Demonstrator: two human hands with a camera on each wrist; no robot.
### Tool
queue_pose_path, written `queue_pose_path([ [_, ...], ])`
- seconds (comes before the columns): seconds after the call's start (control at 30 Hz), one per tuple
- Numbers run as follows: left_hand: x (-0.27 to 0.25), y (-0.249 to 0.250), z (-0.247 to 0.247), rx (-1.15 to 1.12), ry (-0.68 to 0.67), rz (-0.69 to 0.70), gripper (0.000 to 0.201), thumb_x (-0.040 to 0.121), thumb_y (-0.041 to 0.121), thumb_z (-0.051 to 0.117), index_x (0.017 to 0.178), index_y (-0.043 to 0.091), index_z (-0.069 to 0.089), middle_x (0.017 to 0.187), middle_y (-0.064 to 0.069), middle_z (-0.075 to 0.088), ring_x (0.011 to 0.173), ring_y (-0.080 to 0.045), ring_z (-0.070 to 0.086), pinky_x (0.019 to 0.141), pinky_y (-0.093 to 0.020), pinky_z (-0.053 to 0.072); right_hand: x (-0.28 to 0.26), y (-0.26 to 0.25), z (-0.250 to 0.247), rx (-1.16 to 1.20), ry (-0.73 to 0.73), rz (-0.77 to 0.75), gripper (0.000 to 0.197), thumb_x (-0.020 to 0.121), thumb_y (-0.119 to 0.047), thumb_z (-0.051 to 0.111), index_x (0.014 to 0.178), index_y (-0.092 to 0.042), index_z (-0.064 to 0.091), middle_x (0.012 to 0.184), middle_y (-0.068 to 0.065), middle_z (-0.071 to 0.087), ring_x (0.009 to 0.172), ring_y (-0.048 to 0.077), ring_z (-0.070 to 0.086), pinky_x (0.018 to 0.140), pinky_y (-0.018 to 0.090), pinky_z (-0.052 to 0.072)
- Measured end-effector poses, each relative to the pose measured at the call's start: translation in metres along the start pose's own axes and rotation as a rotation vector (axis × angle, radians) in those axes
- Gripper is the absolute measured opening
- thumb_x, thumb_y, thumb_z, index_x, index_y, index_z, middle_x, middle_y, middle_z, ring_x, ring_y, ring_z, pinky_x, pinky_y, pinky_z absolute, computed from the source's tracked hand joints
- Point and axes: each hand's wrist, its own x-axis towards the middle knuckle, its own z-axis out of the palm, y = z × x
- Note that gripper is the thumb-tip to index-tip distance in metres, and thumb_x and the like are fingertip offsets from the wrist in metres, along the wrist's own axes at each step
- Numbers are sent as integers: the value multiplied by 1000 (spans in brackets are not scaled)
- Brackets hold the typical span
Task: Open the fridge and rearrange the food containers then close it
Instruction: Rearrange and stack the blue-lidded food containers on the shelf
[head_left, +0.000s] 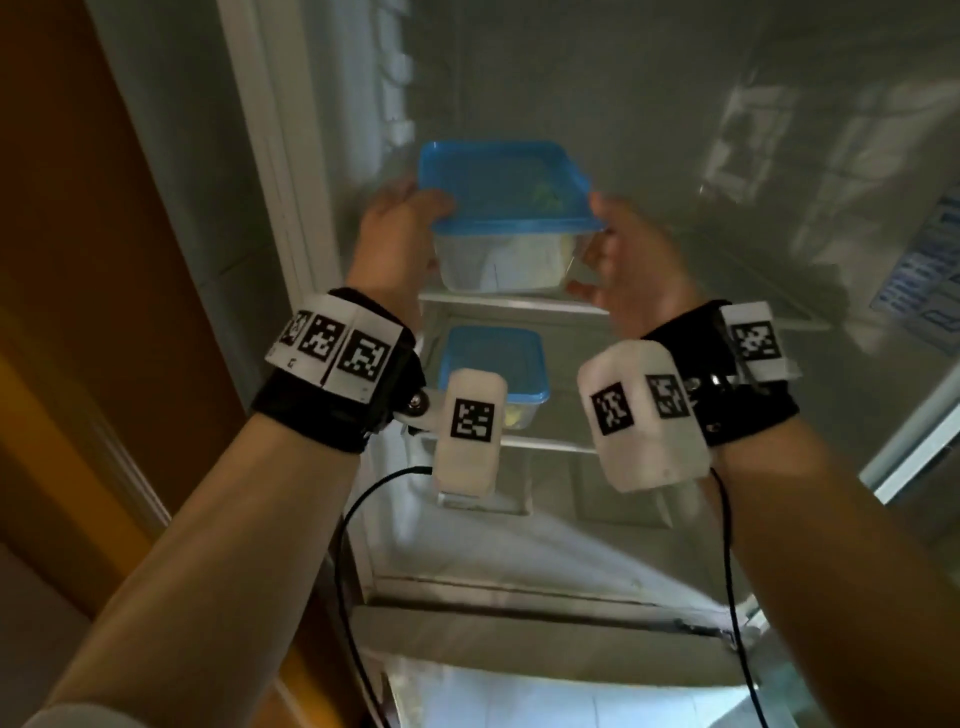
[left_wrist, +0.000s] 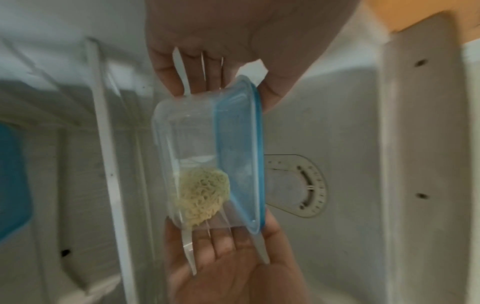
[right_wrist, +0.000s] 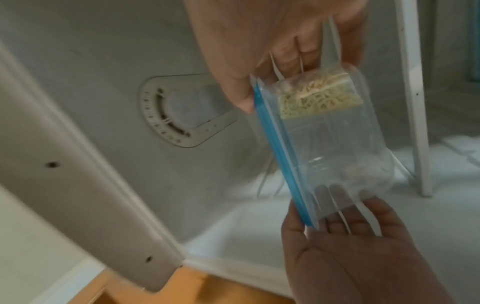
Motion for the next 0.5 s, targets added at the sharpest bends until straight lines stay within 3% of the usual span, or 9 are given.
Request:
queue_pose_path([
  [0.07,-18,2,-9,-47,-16,12,18,82,9,52,70,23,52,58,14,55,40,10,53,40,-8,40,-23,1,-6,14,-22,-18,10,84,-34,53,83,-26,58,52,-15,59,63,2,56,59,23,49],
  [0.23,-59,-10,-30,-11,-68,-55,10,82,19,52,73,24,51,74,11,50,66,0,50,58,-16,42,-70,14,-16,43,-47,-13,20,86,-37,48,75,-27,60,67,-12,64,69,6,61,57,20,51],
  [0.33,-72,-21,-41,-54,-63,-114,6,68,26,57,73,24,54,79,7,49,77,-9,47,72,-27,40,-92,28,-22,80,-57,22,20,85,-35,48,72,-27,60,71,-9,66,76,10,64,60,24,55],
  [0.5,-88,-36,-47,-37,-100,-201,13,78,16,56,68,23,52,72,7,44,65,-6,42,60,-24,36,-107,55,-31,16,7,97,18,84,-42,49,84,-28,61,86,-4,65,88,15,63,67,30,54],
])
